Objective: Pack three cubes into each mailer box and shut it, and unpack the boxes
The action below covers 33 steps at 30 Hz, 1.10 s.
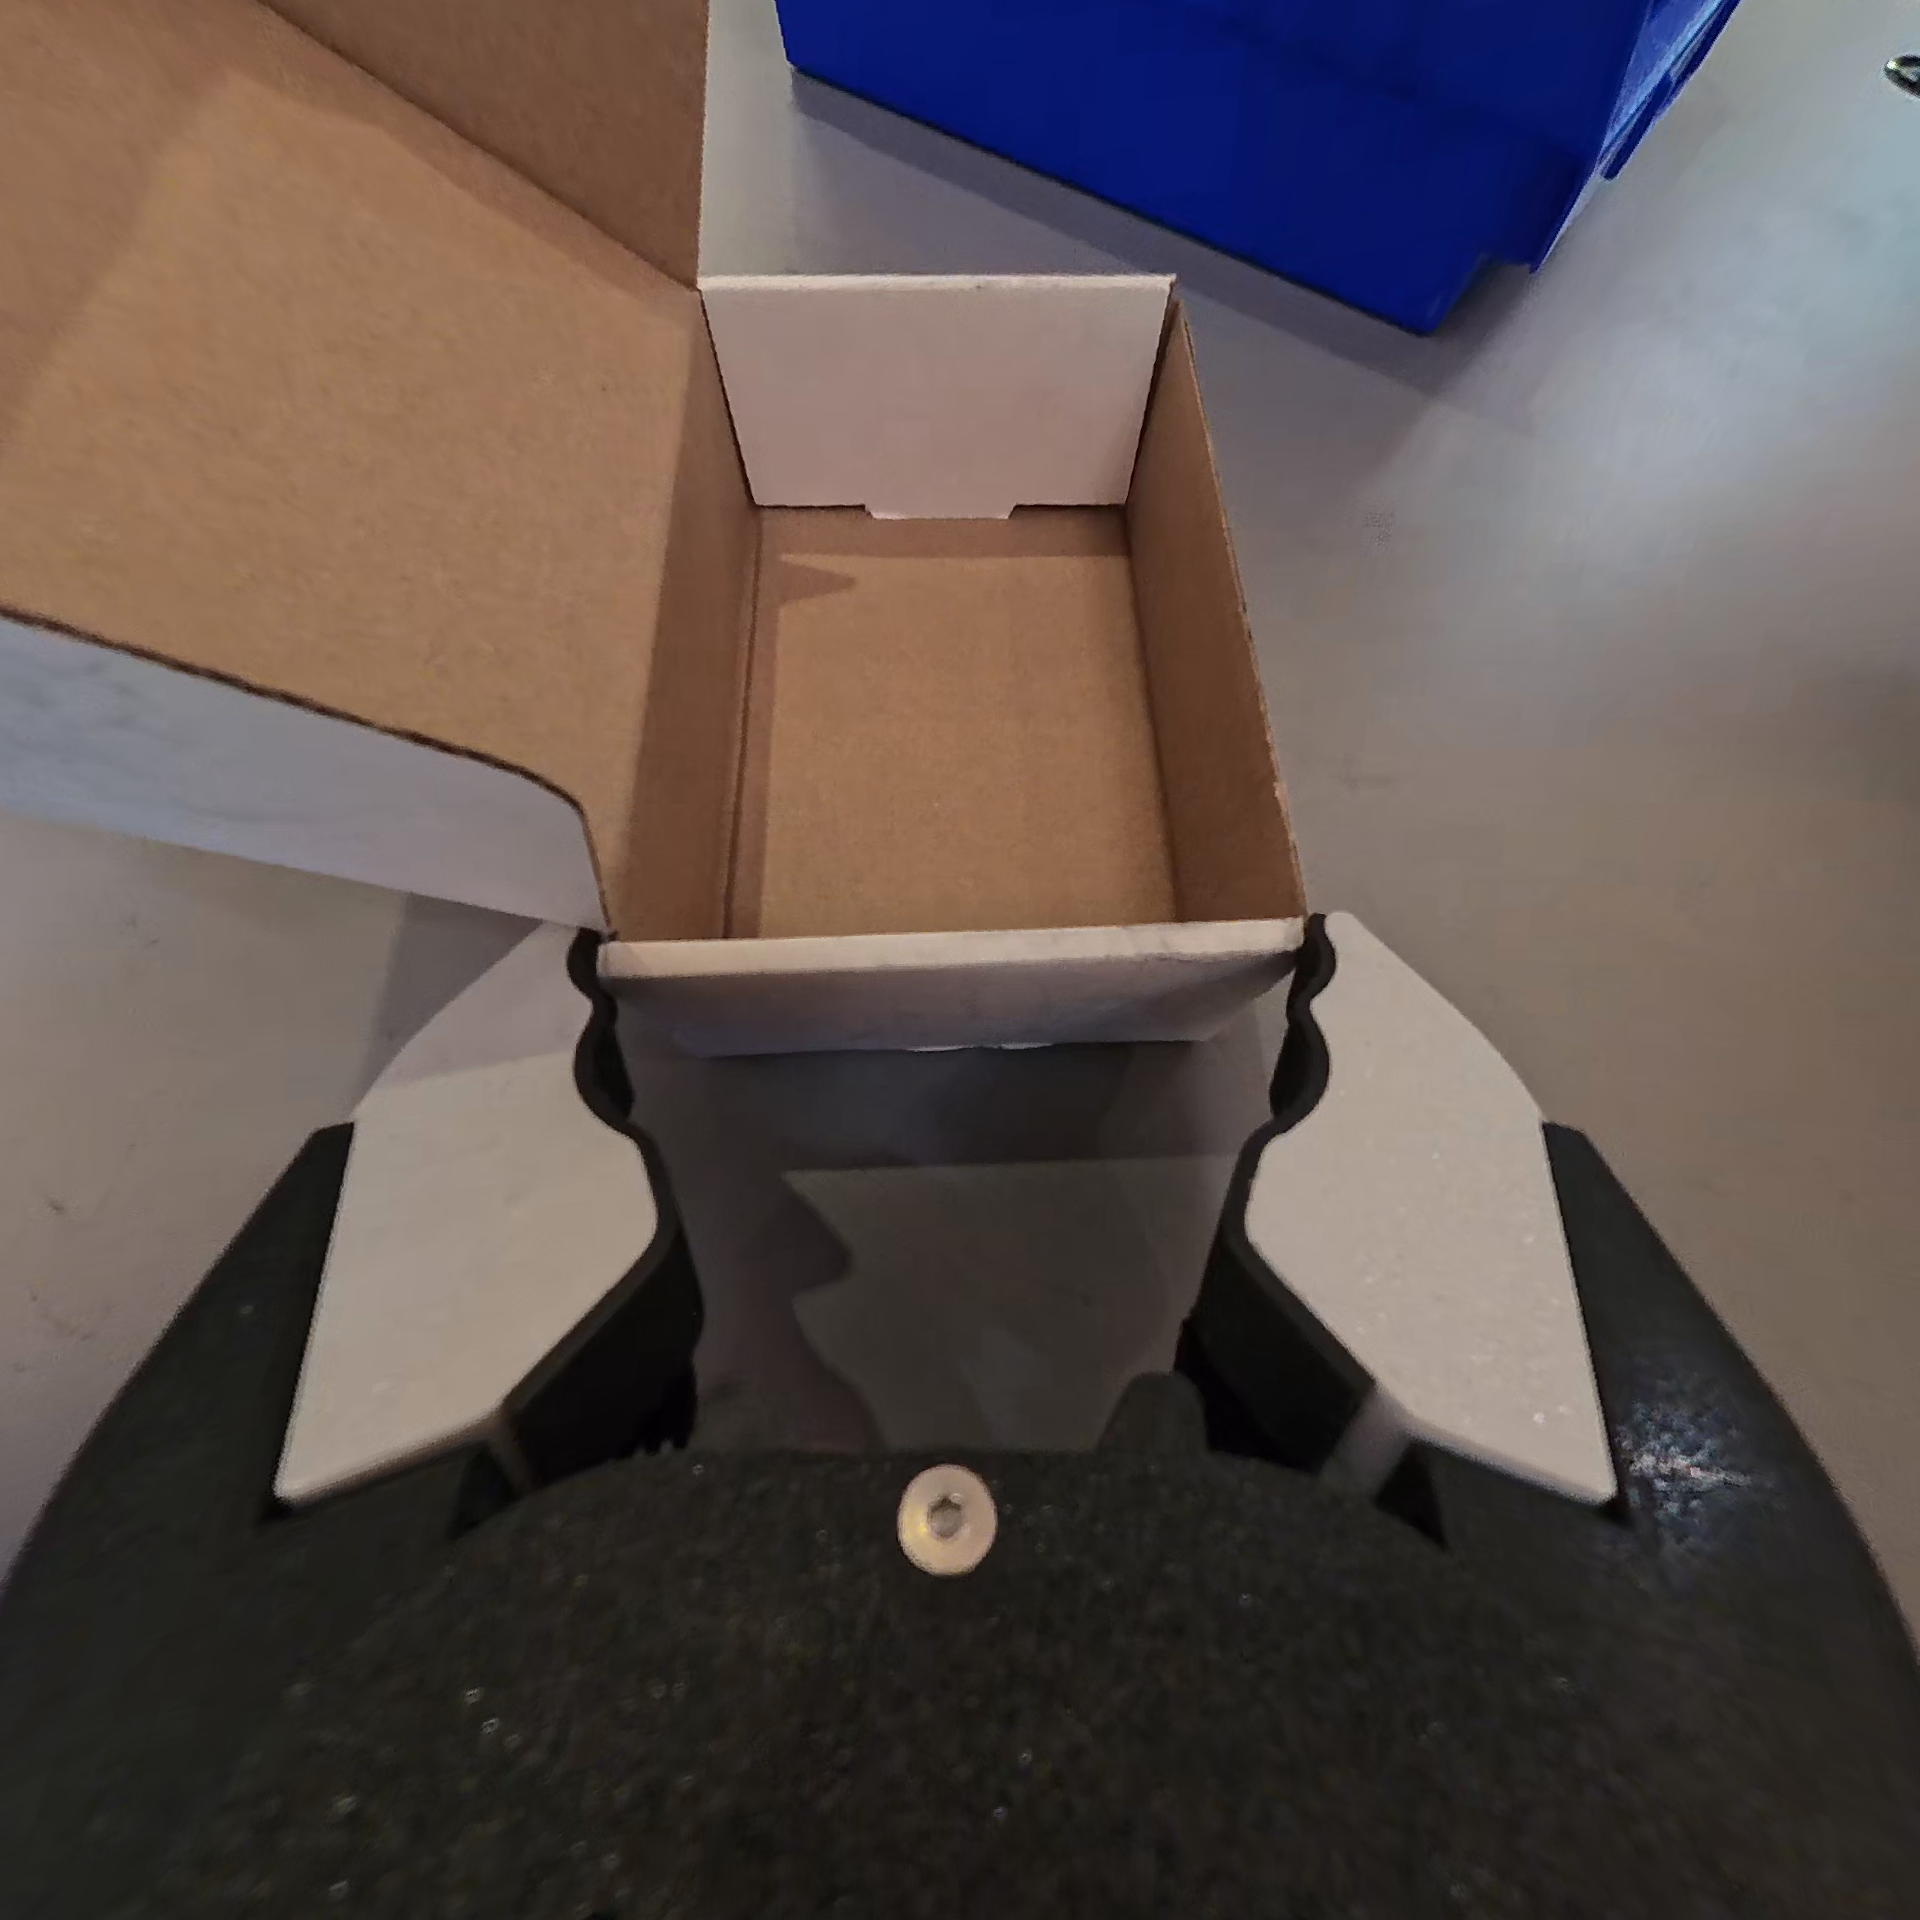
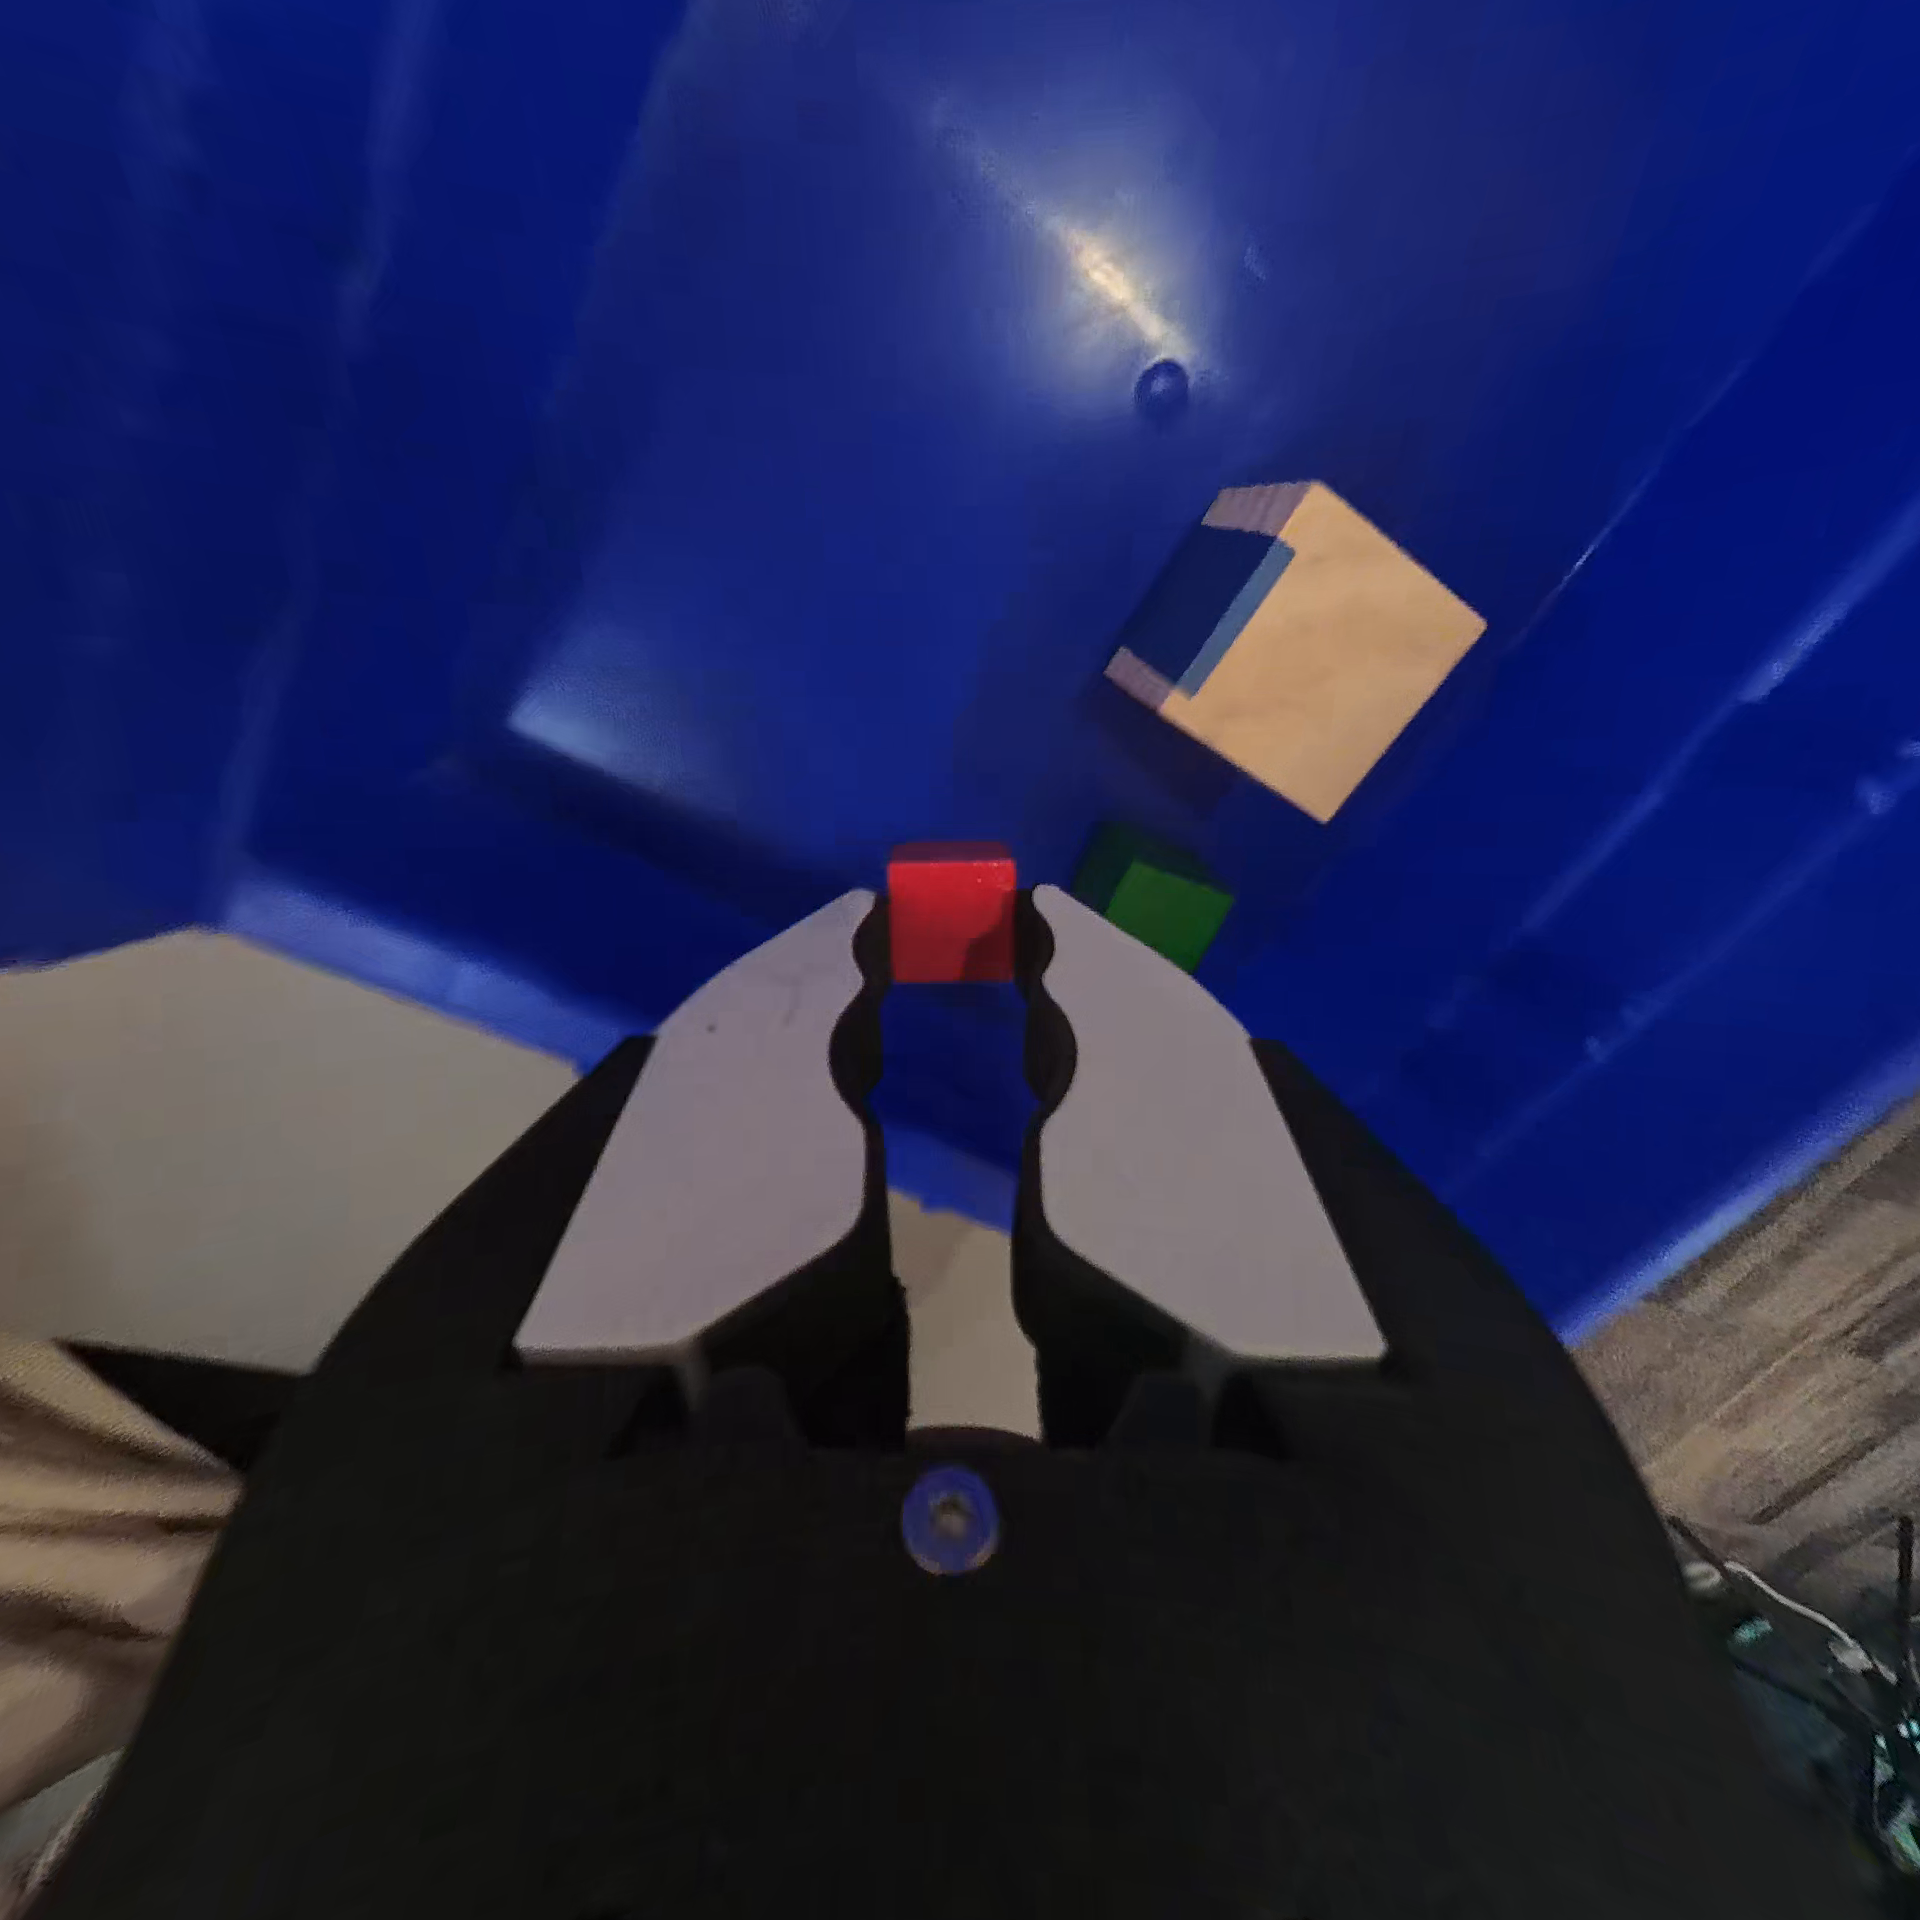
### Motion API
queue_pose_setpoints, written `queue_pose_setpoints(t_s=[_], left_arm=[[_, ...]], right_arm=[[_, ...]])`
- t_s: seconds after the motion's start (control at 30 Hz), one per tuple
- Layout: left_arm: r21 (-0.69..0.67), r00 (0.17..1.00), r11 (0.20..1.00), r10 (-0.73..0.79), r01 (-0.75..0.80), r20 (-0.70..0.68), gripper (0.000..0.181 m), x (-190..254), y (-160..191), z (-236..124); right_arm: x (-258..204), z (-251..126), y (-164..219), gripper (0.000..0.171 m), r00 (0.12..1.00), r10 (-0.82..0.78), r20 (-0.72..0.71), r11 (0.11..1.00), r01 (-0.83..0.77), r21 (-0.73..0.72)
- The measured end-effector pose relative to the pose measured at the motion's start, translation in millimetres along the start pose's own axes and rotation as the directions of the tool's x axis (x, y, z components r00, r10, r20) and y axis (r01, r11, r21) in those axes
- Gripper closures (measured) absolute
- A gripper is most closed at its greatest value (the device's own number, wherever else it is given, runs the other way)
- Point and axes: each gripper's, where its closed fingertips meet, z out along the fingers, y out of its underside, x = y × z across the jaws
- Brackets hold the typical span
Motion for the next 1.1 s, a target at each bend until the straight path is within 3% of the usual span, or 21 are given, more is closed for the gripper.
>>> queue_pose_setpoints(t_s=[0.27,0.4,0.53,0.6,0.7,0.73,0.8,0.87,0.93,1.0,1.1], left_arm=[[0.002,0.999,0.999,0.037,-0.037,-0.003,0.060,2.1,0.1,-0.8],[0.027,0.997,0.997,0.075,-0.076,0.017,0.060,2.9,-3.5,-1.6],[0.086,0.994,0.994,0.064,-0.072,0.093,0.061,-2.7,-13.3,-12.9],[0.113,0.997,0.994,-0.006,-0.003,0.083,0.061,0.7,-16.6,-23.1],[0.156,0.984,0.981,-0.132,0.112,0.121,0.069,-1.1,-20.1,-44.5],[0.178,0.976,0.970,-0.185,0.162,0.116,0.071,-0.2,-22.9,-52.5],[0.220,0.953,0.942,-0.283,0.254,0.112,0.077,0.4,-31.1,-69.2],[0.234,0.917,0.917,-0.364,0.322,0.163,0.090,-5.6,-36.3,-81.4],[0.232,0.877,0.893,-0.433,0.385,0.209,0.099,-14.1,-40.2,-85.5],[0.248,0.852,0.870,-0.477,0.425,0.214,0.113,-23.2,-48.2,-83.1],[0.244,0.818,0.829,-0.548,0.503,0.175,0.126,-34.5,-57.5,-71.3]], right_arm=[[3.9,38.7,-6.4,0.148,1.000,-0.003,0.007,0.998,0.003,-0.063],[7.0,16.4,-8.8,0.123,0.999,-0.015,-0.035,1.000,0.014,-0.020],[-12.2,-52.5,-46.2,0.121,0.998,-0.030,-0.046,0.964,0.042,0.264],[-41.0,-91.2,-83.1,0.122,0.997,-0.073,-0.030,0.879,0.078,0.470],[-129.8,-120.8,-139.8,0.137,0.950,-0.267,0.161,0.714,0.083,0.695],[-160.2,-118.6,-154.2,0.141,0.916,-0.336,0.220,0.690,0.080,0.719],[-196.1,-95.4,-183.5,0.134,0.894,-0.365,0.261,0.715,0.090,0.693],[-208.4,-69.1,-213.4,0.116,0.910,-0.359,0.206,0.732,0.138,0.667],[-208.5,-55.8,-241.4,0.116,0.930,-0.340,0.138,0.714,0.159,0.682],[-211.7,-52.7,-260.8,0.125,0.933,-0.338,0.124,0.687,0.154,0.711],[-236.9,-50.4,-253.9,0.153,0.876,-0.388,0.286,0.741,0.112,0.662]])
